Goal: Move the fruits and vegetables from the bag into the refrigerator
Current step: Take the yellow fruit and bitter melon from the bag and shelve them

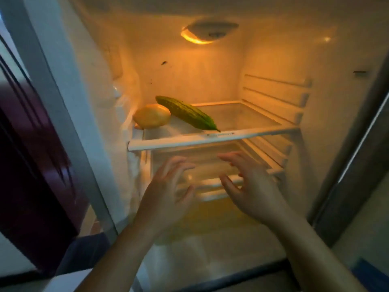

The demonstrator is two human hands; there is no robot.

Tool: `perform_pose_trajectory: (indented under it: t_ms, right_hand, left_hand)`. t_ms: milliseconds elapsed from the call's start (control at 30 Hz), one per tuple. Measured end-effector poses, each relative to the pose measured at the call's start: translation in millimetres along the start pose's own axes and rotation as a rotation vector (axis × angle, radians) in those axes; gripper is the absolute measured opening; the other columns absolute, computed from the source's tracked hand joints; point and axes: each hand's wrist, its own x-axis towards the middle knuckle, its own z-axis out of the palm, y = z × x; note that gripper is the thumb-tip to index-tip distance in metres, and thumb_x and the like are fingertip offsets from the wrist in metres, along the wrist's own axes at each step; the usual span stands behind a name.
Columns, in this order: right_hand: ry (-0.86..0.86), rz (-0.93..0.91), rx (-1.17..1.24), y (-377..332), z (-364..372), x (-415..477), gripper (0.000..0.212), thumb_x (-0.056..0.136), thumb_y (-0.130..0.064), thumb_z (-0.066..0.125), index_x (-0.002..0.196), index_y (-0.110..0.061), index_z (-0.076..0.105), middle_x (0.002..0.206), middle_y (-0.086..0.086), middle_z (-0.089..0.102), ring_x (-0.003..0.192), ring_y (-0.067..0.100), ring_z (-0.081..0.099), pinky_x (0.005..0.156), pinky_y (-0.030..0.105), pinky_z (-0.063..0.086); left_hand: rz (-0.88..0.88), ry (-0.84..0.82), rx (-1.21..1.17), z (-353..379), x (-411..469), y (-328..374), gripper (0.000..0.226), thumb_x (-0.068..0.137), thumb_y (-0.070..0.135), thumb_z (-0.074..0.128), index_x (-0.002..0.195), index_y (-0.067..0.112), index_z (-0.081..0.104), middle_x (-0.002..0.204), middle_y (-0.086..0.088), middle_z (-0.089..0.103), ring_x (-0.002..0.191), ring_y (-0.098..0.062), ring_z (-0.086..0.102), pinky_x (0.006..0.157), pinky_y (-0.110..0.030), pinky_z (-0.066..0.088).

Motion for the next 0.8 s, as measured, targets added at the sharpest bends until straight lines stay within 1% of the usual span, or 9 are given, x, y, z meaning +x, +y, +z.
perform_pose_trajectory:
  t_ms: [100, 167, 233, 300, 367, 467, 600, 733, 800]
  right_hand:
    - [-0.085, 0.113, 0.012, 5, 15, -48, 0.042, 0.079, -0.030, 0.057, 0.120, -0.020, 0.057, 0.119, -0.002, 0.058, 0.108, 0.010, 0.053, 0.092, 0.020, 0.041]
    - [-0.126, 0.208, -0.003, 8, 22, -81, 0.042, 0.082, -0.032, 0.058, 0.122, -0.021, 0.056, 0.120, -0.002, 0.057, 0.109, 0.011, 0.053, 0.091, 0.021, 0.042]
    - [-0.167, 0.322, -0.021, 8, 26, -114, 0.041, 0.088, -0.034, 0.058, 0.128, -0.026, 0.051, 0.127, -0.008, 0.053, 0.112, 0.009, 0.051, 0.090, 0.021, 0.043]
    - [-0.202, 0.436, -0.006, 7, 29, -144, 0.042, 0.090, -0.033, 0.057, 0.130, -0.029, 0.048, 0.130, -0.012, 0.049, 0.115, 0.006, 0.049, 0.093, 0.023, 0.044]
    - [-0.232, 0.534, 0.014, 6, 30, -176, 0.041, 0.090, -0.031, 0.057, 0.130, -0.027, 0.049, 0.130, -0.012, 0.048, 0.116, 0.005, 0.047, 0.097, 0.019, 0.040]
    - [-0.293, 0.650, 0.014, 2, 28, -222, 0.040, 0.092, -0.032, 0.054, 0.131, -0.028, 0.048, 0.133, -0.011, 0.047, 0.120, 0.004, 0.044, 0.095, 0.011, 0.031]
    - [-0.379, 0.796, -0.024, -8, 5, -283, 0.042, 0.093, -0.037, 0.050, 0.135, -0.031, 0.042, 0.138, -0.013, 0.044, 0.122, 0.006, 0.045, 0.099, 0.019, 0.039]
    - [-0.440, 0.926, -0.082, -16, -36, -339, 0.048, 0.094, -0.043, 0.046, 0.139, -0.032, 0.036, 0.143, -0.011, 0.040, 0.125, 0.010, 0.042, 0.103, 0.024, 0.036]
    - [-0.447, 0.989, -0.093, -20, -60, -374, 0.048, 0.094, -0.044, 0.046, 0.139, -0.031, 0.036, 0.143, -0.009, 0.040, 0.126, 0.012, 0.042, 0.103, 0.028, 0.038]
  left_hand:
    - [-0.050, -0.117, -0.090, 16, -33, -6, 0.038, 0.077, 0.041, 0.051, 0.115, 0.035, 0.053, 0.121, 0.013, 0.049, 0.112, 0.006, 0.043, 0.092, 0.001, 0.025]
    - [-0.090, -0.202, -0.147, 29, -53, -9, 0.038, 0.078, 0.037, 0.057, 0.116, 0.038, 0.050, 0.121, 0.019, 0.047, 0.110, 0.013, 0.039, 0.091, -0.001, 0.026]
    - [-0.140, -0.275, -0.183, 43, -69, -9, 0.039, 0.082, 0.030, 0.063, 0.117, 0.039, 0.048, 0.118, 0.026, 0.044, 0.108, 0.012, 0.038, 0.088, -0.006, 0.028]
    - [-0.169, -0.365, -0.204, 56, -82, -7, 0.039, 0.085, 0.026, 0.062, 0.118, 0.039, 0.045, 0.111, 0.036, 0.037, 0.104, 0.014, 0.035, 0.083, -0.005, 0.029]
    - [-0.160, -0.471, -0.218, 69, -95, 0, 0.038, 0.086, 0.029, 0.060, 0.120, 0.038, 0.045, 0.111, 0.036, 0.037, 0.102, 0.014, 0.037, 0.081, -0.005, 0.031]
    - [-0.094, -0.593, -0.242, 85, -118, 13, 0.036, 0.086, 0.034, 0.059, 0.120, 0.039, 0.046, 0.117, 0.031, 0.040, 0.105, 0.012, 0.042, 0.083, -0.010, 0.035]
    - [0.018, -0.827, -0.234, 116, -149, 51, 0.036, 0.089, 0.040, 0.053, 0.124, 0.038, 0.044, 0.123, 0.026, 0.038, 0.110, 0.007, 0.042, 0.084, -0.011, 0.035]
    - [0.138, -1.002, -0.206, 150, -182, 109, 0.039, 0.088, 0.042, 0.052, 0.126, 0.038, 0.043, 0.124, 0.029, 0.031, 0.120, 0.004, 0.035, 0.090, -0.012, 0.028]
    - [0.170, -1.097, -0.231, 166, -204, 144, 0.040, 0.089, 0.039, 0.054, 0.127, 0.036, 0.043, 0.122, 0.028, 0.030, 0.120, 0.003, 0.036, 0.092, -0.011, 0.027]
